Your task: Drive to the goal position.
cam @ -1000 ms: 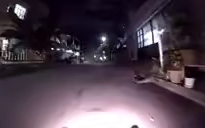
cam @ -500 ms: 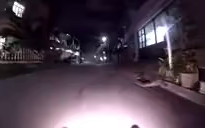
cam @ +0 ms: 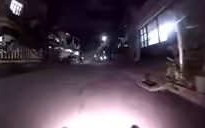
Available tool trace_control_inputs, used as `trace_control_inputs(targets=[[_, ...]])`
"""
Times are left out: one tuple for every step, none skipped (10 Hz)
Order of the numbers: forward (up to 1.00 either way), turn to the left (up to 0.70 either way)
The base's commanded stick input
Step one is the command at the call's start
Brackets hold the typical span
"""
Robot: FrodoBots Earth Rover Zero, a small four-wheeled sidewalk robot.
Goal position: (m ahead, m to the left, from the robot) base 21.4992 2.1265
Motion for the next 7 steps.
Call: trace_control_inputs(targets=[[0.7, 0.0], [0.7, 0.0], [0.7, 0.0], [0.7, 0.0], [0.7, 0.0], [0.7, 0.0], [0.7, 0.0]])
